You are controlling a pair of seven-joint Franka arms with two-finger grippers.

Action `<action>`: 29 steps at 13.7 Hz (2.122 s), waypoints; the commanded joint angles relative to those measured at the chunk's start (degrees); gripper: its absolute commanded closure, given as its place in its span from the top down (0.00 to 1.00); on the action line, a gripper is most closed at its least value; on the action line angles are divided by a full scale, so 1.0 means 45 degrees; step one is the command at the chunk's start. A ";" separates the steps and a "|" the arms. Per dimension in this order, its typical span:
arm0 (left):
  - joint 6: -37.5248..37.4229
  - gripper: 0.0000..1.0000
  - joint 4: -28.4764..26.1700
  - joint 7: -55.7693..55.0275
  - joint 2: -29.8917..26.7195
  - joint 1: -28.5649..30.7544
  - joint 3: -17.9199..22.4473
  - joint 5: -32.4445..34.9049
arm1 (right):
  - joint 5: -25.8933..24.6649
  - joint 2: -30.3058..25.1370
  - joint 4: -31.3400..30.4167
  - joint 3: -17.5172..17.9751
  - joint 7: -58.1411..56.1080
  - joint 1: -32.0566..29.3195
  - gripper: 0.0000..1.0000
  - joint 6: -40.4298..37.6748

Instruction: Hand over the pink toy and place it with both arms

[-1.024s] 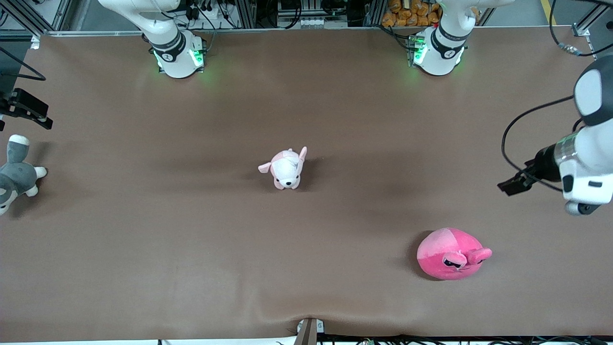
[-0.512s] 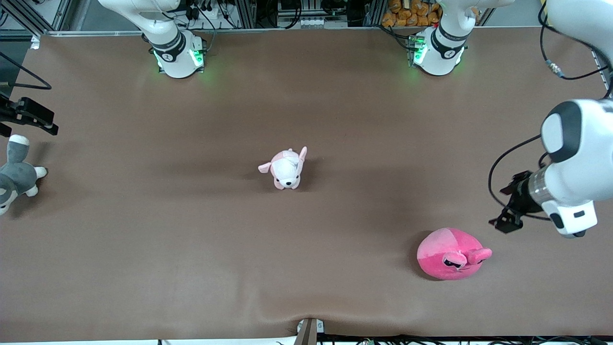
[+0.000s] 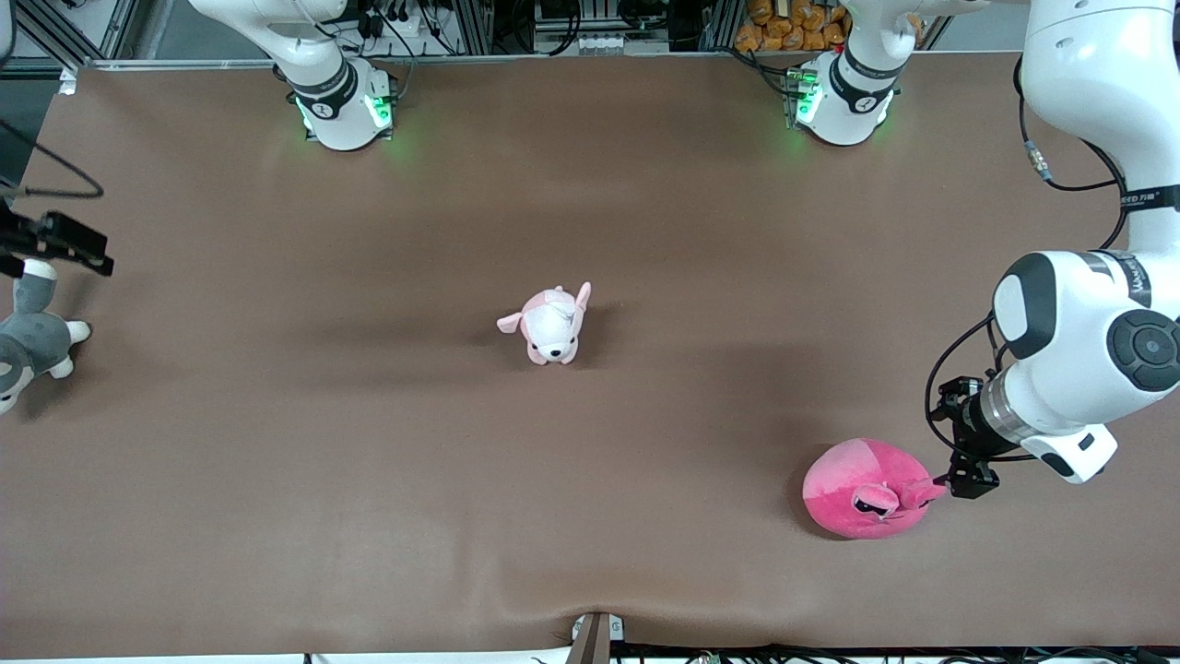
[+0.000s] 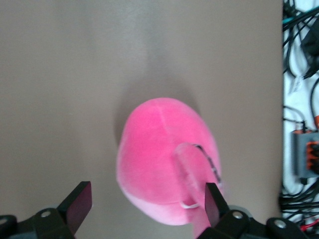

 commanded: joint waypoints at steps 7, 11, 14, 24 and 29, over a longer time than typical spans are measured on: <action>0.1927 1.00 0.0337 -0.1438 0.1141 -0.0029 0.0089 -0.0020 | -0.0010 0.1417 -0.0061 0.0081 0.1103 -0.0955 1.00 -0.0315; 0.2377 0.63 0.0338 -0.1905 0.1395 -0.0048 0.0128 0.0000 | 0.2074 0.1437 -0.0062 0.0081 0.2695 -0.1365 1.00 -0.0335; 0.2397 0.00 0.0337 -0.1907 0.1376 -0.0107 0.0109 0.0019 | 0.2607 0.1359 -0.0003 0.0178 0.5330 -0.1054 1.00 -0.0917; 0.1112 0.00 0.0162 -0.1808 -0.0555 -0.0398 -0.0184 0.0039 | 0.6745 0.1417 0.0524 0.0198 1.5568 0.1192 1.00 -0.1214; -0.1796 0.00 0.0162 -0.2430 -0.1824 -0.2115 -0.0184 0.0605 | 0.8423 0.1592 0.0583 0.0179 1.9471 0.2382 1.00 0.0110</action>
